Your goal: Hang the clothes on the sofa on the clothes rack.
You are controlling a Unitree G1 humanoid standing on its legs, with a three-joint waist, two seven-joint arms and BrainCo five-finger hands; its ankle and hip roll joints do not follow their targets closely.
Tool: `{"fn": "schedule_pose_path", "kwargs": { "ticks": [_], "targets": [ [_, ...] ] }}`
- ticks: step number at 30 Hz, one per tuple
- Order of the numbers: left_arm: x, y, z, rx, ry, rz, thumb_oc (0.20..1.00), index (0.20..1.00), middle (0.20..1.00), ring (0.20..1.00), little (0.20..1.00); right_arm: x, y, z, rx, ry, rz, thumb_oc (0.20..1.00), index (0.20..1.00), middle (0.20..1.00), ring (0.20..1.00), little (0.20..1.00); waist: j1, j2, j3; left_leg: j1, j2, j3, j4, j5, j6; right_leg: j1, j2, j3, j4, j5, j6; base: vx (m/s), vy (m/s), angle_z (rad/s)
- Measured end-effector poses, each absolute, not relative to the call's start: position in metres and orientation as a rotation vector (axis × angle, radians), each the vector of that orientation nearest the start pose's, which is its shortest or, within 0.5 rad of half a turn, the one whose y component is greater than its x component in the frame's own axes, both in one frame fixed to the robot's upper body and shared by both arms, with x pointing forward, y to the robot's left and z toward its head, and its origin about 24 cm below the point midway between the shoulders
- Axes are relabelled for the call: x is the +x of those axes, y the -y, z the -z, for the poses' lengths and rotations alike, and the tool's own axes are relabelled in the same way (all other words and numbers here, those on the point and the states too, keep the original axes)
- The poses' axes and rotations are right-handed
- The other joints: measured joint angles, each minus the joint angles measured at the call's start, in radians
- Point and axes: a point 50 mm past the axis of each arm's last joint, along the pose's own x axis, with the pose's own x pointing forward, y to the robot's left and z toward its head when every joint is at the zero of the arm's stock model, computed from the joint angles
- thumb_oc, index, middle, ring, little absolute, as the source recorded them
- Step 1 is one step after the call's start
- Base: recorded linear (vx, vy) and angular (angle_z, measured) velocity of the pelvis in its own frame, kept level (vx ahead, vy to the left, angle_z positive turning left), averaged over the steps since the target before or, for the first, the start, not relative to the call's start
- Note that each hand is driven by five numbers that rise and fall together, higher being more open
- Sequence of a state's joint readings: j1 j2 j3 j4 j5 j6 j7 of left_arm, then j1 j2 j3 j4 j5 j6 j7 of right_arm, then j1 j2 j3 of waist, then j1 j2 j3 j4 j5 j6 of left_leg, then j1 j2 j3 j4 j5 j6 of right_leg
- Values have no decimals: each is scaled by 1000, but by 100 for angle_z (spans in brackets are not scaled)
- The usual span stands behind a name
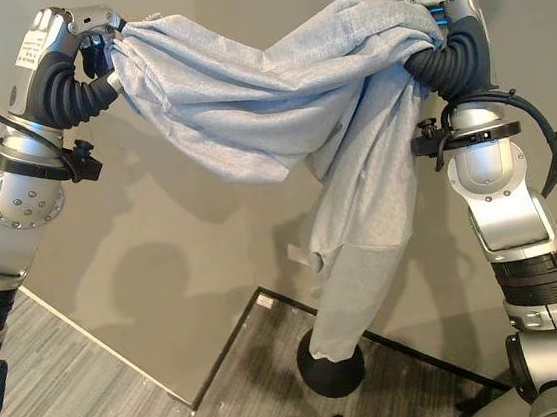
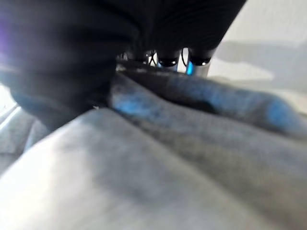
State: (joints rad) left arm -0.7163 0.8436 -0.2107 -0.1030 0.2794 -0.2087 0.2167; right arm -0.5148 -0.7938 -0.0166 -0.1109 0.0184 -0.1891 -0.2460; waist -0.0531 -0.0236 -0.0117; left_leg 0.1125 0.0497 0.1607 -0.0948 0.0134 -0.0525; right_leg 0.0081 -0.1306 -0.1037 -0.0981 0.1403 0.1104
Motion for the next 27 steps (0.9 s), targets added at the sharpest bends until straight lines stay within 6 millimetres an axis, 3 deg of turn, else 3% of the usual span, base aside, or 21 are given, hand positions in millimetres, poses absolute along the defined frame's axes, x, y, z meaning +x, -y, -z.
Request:
{"fn": "schedule_pose_path", "kwargs": {
  "ticks": [5,11,17,21,25,27],
  "targets": [
    [288,-171,-298,1036,1086,-26,200,200,200,200,200,277,233,-285,-650,943,233,200,200,200,200,200,-3,3,-1,15,2,18,-5,-13,-10,2,-2,14,-5,-11,13,6,48,-12],
    [277,-161,-303,1016,1166,5,200,200,200,200,200,257,242,-297,-639,1042,297,200,200,200,200,200,-10,3,-1,18,2,29,-4,-15,-7,-3,1,31,-5,-10,13,30,28,-6],
    [273,-159,-304,994,1188,3,200,200,200,200,200,248,242,-296,-613,1077,312,200,200,200,200,200,-27,3,-1,30,4,47,-4,-18,-8,0,5,44,-5,-11,14,18,6,-8],
    [266,-155,-307,984,1229,15,200,200,200,200,200,236,253,-292,-626,1082,352,200,200,200,200,200,-34,5,-3,31,4,52,-4,-23,-7,-1,5,49,-5,-13,16,23,7,-3],
    [265,-154,-307,981,1242,23,200,200,200,200,200,229,254,-295,-629,1110,371,200,200,200,200,200,-63,19,-15,42,3,61,-5,-29,-8,1,6,57,-5,-15,19,48,16,-8],
    [259,-150,-308,973,1276,41,200,200,200,200,200,216,255,-297,-597,1177,414,200,200,200,200,200,-79,34,-33,49,2,73,-5,-35,-7,2,6,66,-5,-17,22,26,7,-14]
  ]
}}
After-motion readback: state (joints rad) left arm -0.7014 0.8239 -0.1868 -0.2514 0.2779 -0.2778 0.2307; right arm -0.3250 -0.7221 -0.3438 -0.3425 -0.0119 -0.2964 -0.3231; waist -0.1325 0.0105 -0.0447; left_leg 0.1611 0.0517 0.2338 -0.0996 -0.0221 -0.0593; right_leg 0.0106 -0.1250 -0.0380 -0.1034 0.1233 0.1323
